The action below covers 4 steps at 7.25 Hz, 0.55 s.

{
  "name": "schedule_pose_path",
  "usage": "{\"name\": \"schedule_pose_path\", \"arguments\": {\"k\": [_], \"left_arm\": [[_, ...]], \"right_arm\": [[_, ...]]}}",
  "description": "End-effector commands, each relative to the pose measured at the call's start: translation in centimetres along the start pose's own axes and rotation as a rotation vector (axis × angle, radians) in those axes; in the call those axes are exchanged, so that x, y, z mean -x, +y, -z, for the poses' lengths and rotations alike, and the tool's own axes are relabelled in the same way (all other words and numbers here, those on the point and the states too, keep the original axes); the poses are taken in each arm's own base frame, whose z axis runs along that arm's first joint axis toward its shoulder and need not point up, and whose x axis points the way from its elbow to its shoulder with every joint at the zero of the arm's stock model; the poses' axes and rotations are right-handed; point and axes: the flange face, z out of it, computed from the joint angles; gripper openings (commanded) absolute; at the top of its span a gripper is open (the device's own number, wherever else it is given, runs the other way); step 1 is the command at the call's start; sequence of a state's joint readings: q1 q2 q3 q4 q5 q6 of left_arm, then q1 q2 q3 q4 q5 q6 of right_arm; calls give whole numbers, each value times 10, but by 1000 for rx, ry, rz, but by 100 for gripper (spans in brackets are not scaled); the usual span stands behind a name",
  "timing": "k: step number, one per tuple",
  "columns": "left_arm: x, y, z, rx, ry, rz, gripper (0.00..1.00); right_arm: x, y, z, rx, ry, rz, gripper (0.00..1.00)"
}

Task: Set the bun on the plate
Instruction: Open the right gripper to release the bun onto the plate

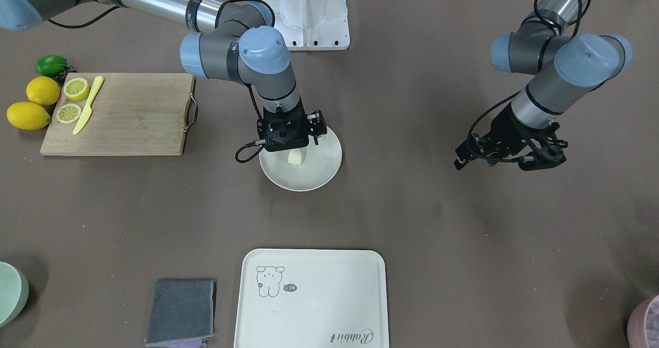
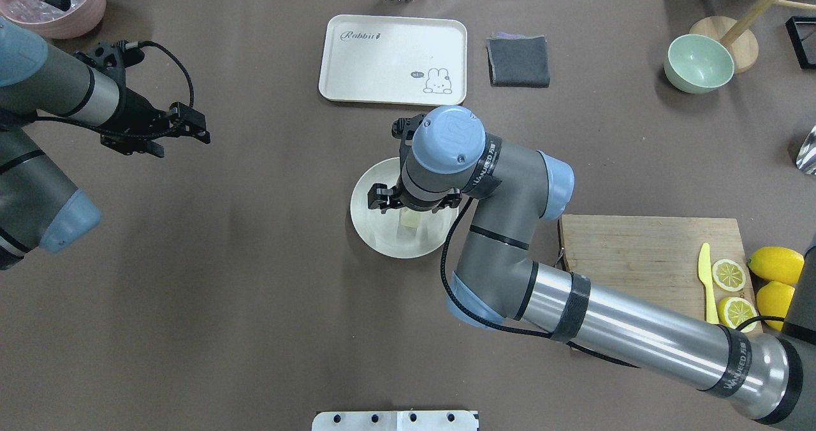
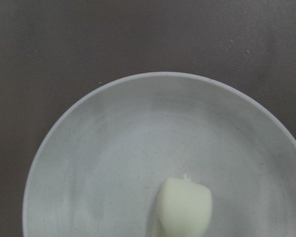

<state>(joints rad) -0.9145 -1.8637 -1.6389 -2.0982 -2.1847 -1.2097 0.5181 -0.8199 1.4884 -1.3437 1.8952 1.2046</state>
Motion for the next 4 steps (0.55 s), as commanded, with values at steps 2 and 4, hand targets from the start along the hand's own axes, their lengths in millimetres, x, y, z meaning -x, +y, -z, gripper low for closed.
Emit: {"name": "schedule_pose_path", "arguments": {"k": [2, 4], "left_arm": [[38, -21, 26, 27, -15, -220, 96], [140, -39, 68, 90, -5, -324, 96]], "right_arm": [[-114, -33, 99, 4, 13, -42, 100], [-262, -40, 157, 21, 27, 70, 100]]}}
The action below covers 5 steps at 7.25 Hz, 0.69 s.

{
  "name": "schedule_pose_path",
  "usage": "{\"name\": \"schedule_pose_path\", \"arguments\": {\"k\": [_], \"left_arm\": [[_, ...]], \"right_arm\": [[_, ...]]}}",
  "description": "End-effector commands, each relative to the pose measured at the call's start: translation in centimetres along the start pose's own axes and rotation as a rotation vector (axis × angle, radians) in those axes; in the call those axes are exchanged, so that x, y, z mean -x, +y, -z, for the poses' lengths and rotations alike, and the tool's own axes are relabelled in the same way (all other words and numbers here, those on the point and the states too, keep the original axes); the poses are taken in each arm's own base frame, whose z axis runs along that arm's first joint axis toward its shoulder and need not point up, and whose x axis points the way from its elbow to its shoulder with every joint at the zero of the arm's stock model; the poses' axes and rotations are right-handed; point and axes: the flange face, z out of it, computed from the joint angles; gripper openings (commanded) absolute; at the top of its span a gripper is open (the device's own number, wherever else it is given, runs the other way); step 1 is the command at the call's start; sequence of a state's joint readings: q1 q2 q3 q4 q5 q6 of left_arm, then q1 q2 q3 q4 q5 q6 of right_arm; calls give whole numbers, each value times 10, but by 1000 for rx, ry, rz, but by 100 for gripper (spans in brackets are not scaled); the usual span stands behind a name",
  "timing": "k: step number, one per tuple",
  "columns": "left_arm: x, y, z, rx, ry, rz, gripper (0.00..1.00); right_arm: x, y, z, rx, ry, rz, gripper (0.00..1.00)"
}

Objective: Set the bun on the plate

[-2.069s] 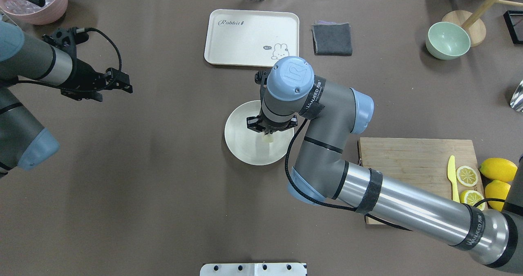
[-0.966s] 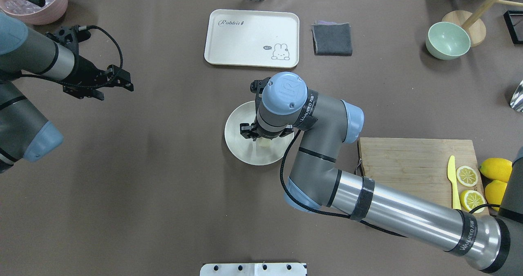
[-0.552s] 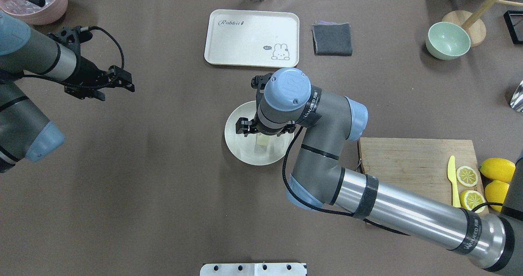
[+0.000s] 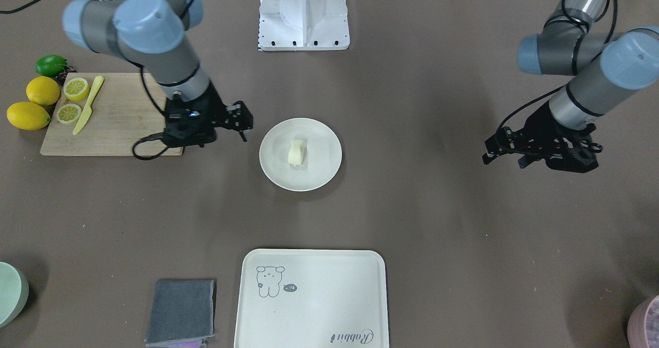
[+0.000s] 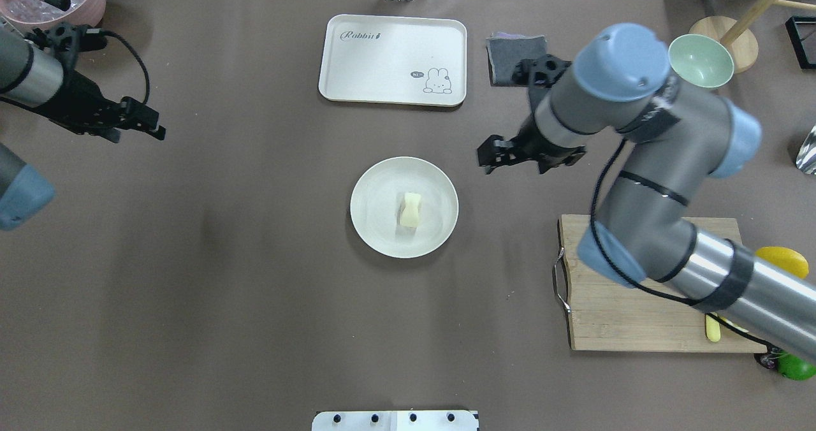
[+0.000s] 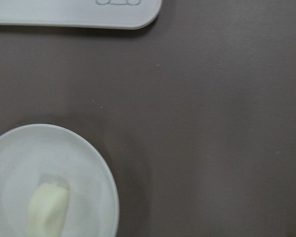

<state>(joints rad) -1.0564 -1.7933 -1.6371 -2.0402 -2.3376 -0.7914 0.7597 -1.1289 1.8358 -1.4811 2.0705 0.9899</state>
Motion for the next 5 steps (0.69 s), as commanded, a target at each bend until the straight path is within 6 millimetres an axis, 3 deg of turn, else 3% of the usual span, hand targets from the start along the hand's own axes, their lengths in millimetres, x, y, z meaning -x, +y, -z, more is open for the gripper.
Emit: {"name": "schedule_pose_path", "arguments": {"k": [1, 2, 3, 4, 5], "left_arm": [[138, 42, 29, 46, -55, -95, 97], [195, 62, 47, 42, -83, -147, 97], [225, 62, 69, 30, -103, -83, 97], [248, 62, 86, 40, -128, -62, 97], [270, 62, 111, 55, -149, -77, 97]], "right_arm": [[-153, -13, 45, 14, 51, 58, 100], [-236, -30, 54, 13, 115, 103, 100], [-316, -32, 69, 24, 155, 147, 100], [-382, -29, 81, 55, 120, 183, 100], [-438, -7, 92, 74, 96, 216, 100]]}}
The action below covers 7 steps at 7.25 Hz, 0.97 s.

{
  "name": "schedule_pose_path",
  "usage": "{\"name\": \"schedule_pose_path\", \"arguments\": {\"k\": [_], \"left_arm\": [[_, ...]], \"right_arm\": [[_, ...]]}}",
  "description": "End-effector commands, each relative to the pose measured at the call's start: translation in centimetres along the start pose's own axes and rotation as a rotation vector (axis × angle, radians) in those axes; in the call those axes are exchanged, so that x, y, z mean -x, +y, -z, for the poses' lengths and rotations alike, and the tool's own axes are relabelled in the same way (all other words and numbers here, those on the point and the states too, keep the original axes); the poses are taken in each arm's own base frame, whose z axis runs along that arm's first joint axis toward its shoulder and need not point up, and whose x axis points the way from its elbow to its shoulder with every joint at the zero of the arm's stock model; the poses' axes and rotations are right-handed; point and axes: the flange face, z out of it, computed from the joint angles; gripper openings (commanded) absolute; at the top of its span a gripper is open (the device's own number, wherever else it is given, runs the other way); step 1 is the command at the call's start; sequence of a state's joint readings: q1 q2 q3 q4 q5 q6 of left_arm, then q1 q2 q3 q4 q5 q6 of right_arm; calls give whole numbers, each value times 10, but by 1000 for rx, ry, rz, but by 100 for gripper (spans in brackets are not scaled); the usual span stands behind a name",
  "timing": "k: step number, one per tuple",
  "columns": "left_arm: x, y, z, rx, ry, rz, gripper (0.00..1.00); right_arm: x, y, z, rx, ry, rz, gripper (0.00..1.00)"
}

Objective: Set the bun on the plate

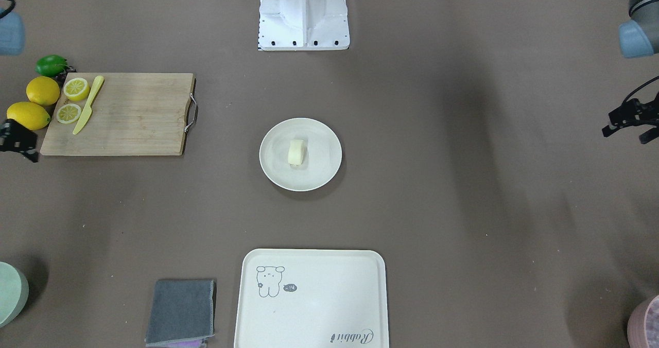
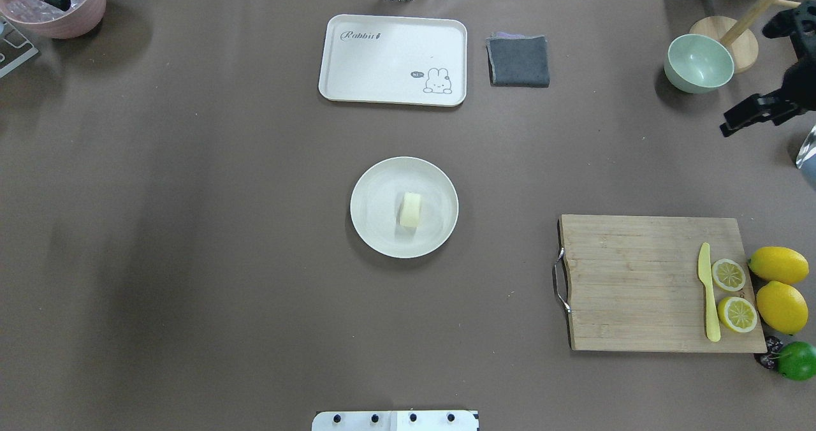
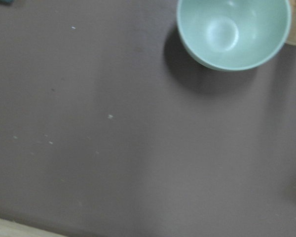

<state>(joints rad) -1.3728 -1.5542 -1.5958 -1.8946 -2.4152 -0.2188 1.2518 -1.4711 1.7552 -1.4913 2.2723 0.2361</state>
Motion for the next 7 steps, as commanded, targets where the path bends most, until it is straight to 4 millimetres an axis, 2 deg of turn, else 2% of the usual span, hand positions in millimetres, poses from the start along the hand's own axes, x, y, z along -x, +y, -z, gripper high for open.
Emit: {"name": "schedule_pose_path", "arguments": {"k": [1, 2, 3, 4, 6, 7], "left_arm": [[52, 10, 44, 11, -35, 26, 97], [53, 16, 50, 1, -68, 32, 97], [58, 30, 59, -16, -112, 79, 97], [47, 34, 67, -31, -103, 85, 97], [37, 34, 71, -38, -65, 93, 97], [39, 36, 68, -30, -46, 99, 97]], "right_arm": [[-105, 69, 2, 34, -24, 28, 100], [-127, 92, 0, 40, -16, -15, 100], [-131, 97, 0, 42, -6, -24, 100], [-131, 99, -1, 44, -8, -25, 100], [-135, 103, -5, 52, -8, -46, 100], [-138, 105, -8, 59, -8, -50, 100]]}}
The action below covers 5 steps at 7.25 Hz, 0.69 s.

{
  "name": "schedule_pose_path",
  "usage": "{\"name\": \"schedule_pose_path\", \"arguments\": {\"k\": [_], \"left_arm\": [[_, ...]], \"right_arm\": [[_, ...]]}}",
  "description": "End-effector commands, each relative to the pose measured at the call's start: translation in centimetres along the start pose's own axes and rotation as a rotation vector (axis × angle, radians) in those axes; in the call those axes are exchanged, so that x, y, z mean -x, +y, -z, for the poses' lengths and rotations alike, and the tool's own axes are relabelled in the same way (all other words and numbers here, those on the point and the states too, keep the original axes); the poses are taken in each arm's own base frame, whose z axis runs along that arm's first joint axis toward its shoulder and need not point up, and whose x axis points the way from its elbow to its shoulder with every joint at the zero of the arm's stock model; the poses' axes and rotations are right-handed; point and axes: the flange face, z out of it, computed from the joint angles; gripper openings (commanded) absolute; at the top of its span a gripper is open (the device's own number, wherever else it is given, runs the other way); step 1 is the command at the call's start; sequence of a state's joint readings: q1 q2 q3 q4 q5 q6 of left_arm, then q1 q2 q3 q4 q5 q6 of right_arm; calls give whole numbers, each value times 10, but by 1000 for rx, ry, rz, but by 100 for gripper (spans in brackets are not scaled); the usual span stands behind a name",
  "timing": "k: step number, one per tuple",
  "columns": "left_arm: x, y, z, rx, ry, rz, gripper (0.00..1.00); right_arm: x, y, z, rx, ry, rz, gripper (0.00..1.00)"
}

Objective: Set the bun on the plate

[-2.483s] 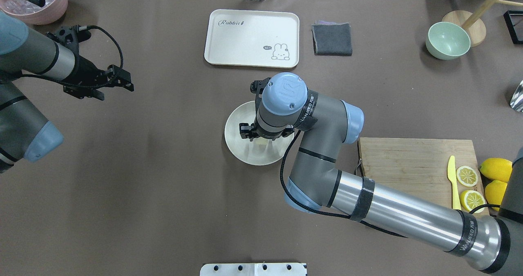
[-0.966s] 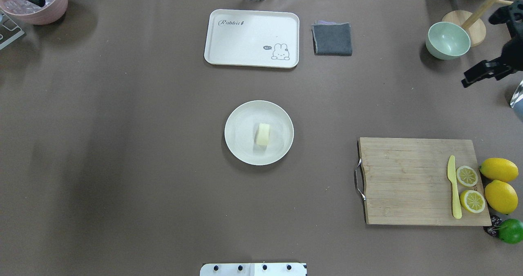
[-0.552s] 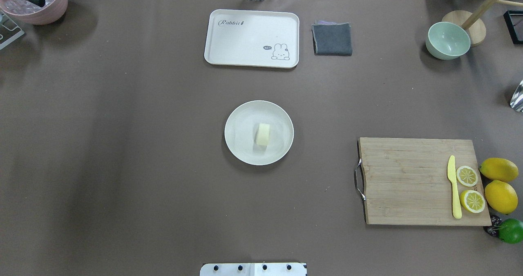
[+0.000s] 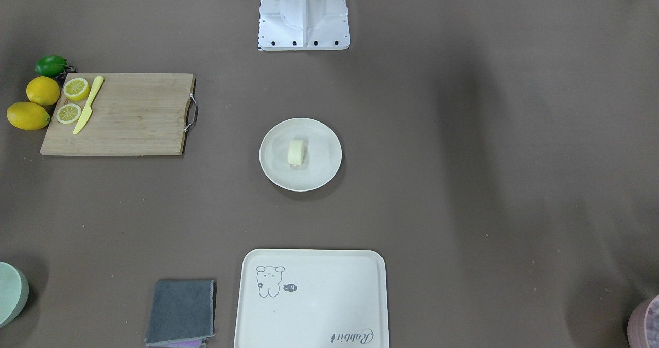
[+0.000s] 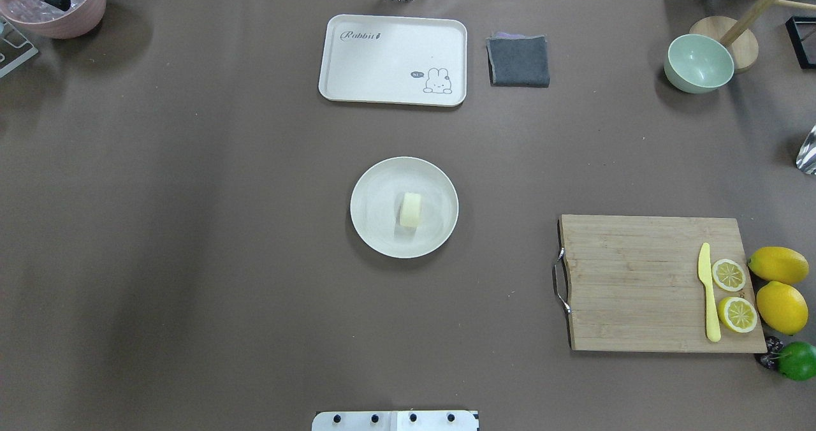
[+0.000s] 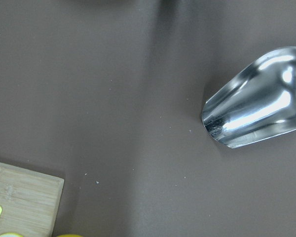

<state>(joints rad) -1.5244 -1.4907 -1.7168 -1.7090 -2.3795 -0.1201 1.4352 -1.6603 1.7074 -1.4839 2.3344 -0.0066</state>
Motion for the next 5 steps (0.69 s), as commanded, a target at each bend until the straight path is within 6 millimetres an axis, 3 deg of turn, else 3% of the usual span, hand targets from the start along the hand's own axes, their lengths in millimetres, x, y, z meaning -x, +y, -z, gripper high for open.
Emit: {"name": "schedule_pose_path", "arguments": {"k": [1, 5], "left_arm": [[-2, 1, -2, 4, 20, 1, 97], [-7, 1, -1, 2, 27, -15, 97]], "right_arm": [[-2, 2, -2, 1, -3, 4, 100], [0, 1, -2, 0, -7, -1, 100]]}}
